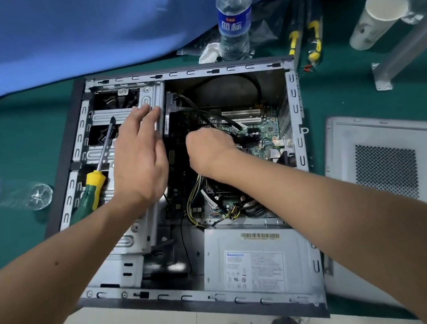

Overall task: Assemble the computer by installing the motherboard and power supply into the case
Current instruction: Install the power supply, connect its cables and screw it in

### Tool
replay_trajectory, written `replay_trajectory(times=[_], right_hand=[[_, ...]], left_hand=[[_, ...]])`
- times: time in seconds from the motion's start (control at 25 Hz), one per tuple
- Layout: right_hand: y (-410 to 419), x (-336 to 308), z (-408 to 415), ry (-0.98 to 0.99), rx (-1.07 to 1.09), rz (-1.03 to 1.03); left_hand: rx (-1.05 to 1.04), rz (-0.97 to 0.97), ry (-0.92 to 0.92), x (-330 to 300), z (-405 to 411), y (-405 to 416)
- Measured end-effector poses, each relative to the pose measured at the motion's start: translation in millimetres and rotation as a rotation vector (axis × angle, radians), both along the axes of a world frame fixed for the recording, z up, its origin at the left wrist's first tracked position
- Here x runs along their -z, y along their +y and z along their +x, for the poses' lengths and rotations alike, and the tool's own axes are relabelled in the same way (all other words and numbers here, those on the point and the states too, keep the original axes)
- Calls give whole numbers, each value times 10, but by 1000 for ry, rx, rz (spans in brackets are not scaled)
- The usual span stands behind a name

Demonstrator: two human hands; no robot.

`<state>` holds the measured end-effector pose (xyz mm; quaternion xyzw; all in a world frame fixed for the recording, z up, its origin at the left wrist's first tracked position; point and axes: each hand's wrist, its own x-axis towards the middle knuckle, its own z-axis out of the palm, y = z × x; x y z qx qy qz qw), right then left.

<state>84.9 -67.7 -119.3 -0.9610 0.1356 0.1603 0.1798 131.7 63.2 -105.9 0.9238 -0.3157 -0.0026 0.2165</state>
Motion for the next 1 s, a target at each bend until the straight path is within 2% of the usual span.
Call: replay_trajectory(times=[0.08,0.16,0.36,0.44,0.8,0.88,1.0], right_hand=[[-11,3,40,-33,48,90],[10,31,-17,-61,-19,141],[213,160,-144,-120,-417,-92],[314,202,-176,-115,-508,-124],[431,212,-280,-83,-485,-61],[397,182,-235,-130,-413,-54],[263,141,-202,-256,-191,-95]], left_hand=[[-3,0,-2,5,-3,5],[3,0,1,10,6,-1],[3,8,-6,9,13,8],[7,9,-11,6,17,6],[9,16,-14,7,5,-2],[9,14,-15,8,21,-4],[12,11,-17,17,20,3]])
